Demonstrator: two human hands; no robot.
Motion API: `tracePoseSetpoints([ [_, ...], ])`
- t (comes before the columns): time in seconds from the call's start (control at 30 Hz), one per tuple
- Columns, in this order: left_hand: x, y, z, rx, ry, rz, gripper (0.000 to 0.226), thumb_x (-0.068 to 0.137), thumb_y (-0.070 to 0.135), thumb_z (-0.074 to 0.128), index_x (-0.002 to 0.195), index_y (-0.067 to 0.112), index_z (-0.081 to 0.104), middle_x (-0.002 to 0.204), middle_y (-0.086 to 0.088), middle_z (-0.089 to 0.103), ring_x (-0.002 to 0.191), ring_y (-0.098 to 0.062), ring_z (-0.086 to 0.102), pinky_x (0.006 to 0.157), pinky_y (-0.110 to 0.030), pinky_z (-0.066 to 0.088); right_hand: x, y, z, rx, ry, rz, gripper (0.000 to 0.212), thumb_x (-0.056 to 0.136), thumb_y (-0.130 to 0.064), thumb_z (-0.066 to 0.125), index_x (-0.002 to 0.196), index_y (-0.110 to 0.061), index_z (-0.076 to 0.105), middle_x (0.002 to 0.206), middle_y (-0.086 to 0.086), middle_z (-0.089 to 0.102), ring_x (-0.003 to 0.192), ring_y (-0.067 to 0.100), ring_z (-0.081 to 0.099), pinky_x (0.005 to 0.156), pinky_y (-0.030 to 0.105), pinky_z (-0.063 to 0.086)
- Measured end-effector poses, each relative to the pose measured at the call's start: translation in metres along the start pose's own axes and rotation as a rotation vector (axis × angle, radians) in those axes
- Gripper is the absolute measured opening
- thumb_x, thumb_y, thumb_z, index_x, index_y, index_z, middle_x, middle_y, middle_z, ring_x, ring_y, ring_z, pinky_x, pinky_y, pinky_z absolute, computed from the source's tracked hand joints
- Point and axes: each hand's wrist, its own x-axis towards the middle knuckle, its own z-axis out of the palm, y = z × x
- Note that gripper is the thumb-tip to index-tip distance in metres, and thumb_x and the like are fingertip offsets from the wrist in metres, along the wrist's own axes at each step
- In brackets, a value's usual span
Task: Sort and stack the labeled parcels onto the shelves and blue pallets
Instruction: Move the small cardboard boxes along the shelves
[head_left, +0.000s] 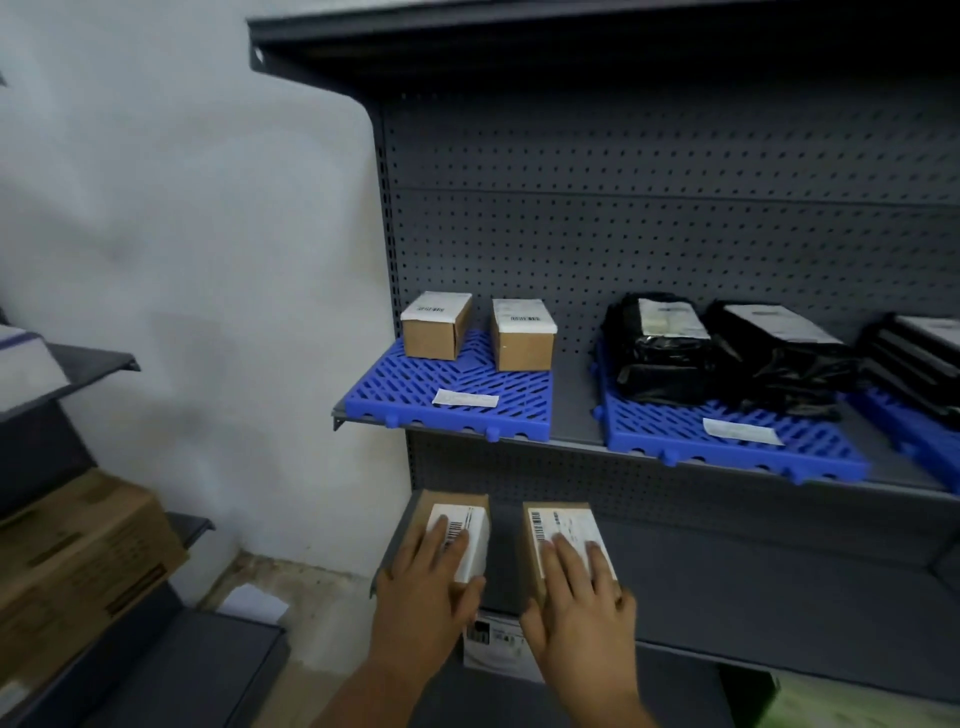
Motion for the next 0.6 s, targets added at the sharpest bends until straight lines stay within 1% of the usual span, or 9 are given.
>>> tracePoseSetpoints([
  [0.07, -0.017, 0.010, -0.029, -0.009, 0.013, 0.001, 0.062, 0.085, 0.063, 0.031, 0.132, 0.032, 0.055, 0.146, 0.004, 0.048, 0.132, -0.023, 0.046, 0.085, -0.050, 0.049, -0.008, -0.005, -0.031, 0.011, 0.052, -0.013, 0.062, 0.073, -0.048, 0.044, 0.125, -0.020, 0.064, 0.134, 0.000, 0.058, 0.126, 0.030, 0.045, 0.077, 0.052, 0.050],
  [0.1, -0.023, 0.015, -0.042, -0.006, 0.049, 0.009, 0.059, 0.086, 0.061, 0.034, 0.130, 0.030, 0.057, 0.142, 0.002, 0.051, 0.130, -0.024, 0.048, 0.082, -0.049, 0.050, -0.011, -0.008, -0.046, 0.015, 0.082, -0.024, 0.060, 0.075, -0.047, 0.046, 0.126, -0.020, 0.063, 0.135, -0.001, 0.057, 0.128, 0.030, 0.043, 0.078, 0.053, 0.050],
  [0.17, -0.031, 0.022, -0.066, -0.001, 0.141, 0.042, 0.059, 0.085, 0.059, 0.037, 0.128, 0.027, 0.060, 0.140, 0.000, 0.054, 0.129, -0.025, 0.049, 0.080, -0.048, 0.050, -0.009, -0.014, -0.074, 0.015, 0.137, -0.050, 0.059, 0.076, -0.046, 0.052, 0.129, -0.020, 0.060, 0.138, -0.001, 0.055, 0.130, 0.029, 0.041, 0.080, 0.053, 0.049],
  [0.23, -0.033, 0.030, -0.090, 0.011, 0.222, 0.057, 0.059, 0.083, 0.058, 0.038, 0.128, 0.026, 0.060, 0.140, 0.000, 0.054, 0.129, -0.024, 0.048, 0.081, -0.047, 0.049, -0.002, -0.020, -0.099, 0.010, 0.176, -0.067, 0.061, 0.075, -0.046, 0.057, 0.131, -0.020, 0.059, 0.140, -0.001, 0.054, 0.130, 0.031, 0.044, 0.082, 0.053, 0.047],
  [0.27, -0.032, 0.034, -0.102, 0.013, 0.261, 0.054, 0.060, 0.083, 0.058, 0.037, 0.130, 0.026, 0.059, 0.142, 0.000, 0.052, 0.132, -0.023, 0.045, 0.084, -0.047, 0.047, 0.003, -0.023, -0.110, 0.012, 0.194, -0.070, 0.062, 0.074, -0.045, 0.058, 0.131, -0.020, 0.058, 0.140, 0.000, 0.053, 0.130, 0.032, 0.046, 0.082, 0.052, 0.047],
  [0.37, -0.023, 0.043, -0.133, 0.005, 0.307, 0.044, 0.065, 0.085, 0.060, 0.030, 0.138, 0.029, 0.050, 0.150, 0.003, 0.041, 0.141, -0.021, 0.031, 0.093, -0.047, 0.039, 0.022, -0.031, -0.138, 0.026, 0.252, -0.065, 0.061, 0.075, -0.045, 0.054, 0.130, -0.020, 0.059, 0.140, 0.000, 0.053, 0.130, 0.033, 0.046, 0.083, 0.052, 0.046],
  [0.47, -0.002, 0.046, -0.156, 0.007, 0.309, 0.038, 0.059, 0.093, 0.057, 0.036, 0.146, 0.032, 0.038, 0.158, 0.005, 0.026, 0.147, -0.018, 0.014, 0.103, -0.046, 0.030, 0.044, -0.038, -0.154, 0.021, 0.293, -0.075, 0.061, 0.076, -0.046, 0.047, 0.130, -0.019, 0.059, 0.139, 0.000, 0.054, 0.129, 0.033, 0.047, 0.082, 0.052, 0.046],
  [0.53, 0.017, 0.045, -0.168, 0.020, 0.305, 0.030, 0.058, 0.095, 0.056, 0.036, 0.148, 0.033, 0.032, 0.159, 0.007, 0.020, 0.147, -0.016, 0.008, 0.107, -0.046, 0.025, 0.063, -0.043, -0.158, 0.013, 0.307, -0.080, 0.061, 0.077, -0.046, 0.049, 0.130, -0.019, 0.058, 0.138, 0.001, 0.054, 0.129, 0.033, 0.046, 0.082, 0.052, 0.045],
  [0.6, 0.039, 0.041, -0.177, 0.042, 0.296, 0.034, 0.058, 0.096, 0.057, 0.033, 0.149, 0.034, 0.029, 0.160, 0.008, 0.018, 0.147, -0.016, 0.007, 0.109, -0.048, 0.025, 0.084, -0.048, -0.158, -0.001, 0.317, -0.075, 0.060, 0.077, -0.046, 0.051, 0.130, -0.018, 0.059, 0.138, 0.001, 0.055, 0.128, 0.033, 0.046, 0.081, 0.052, 0.045],
])
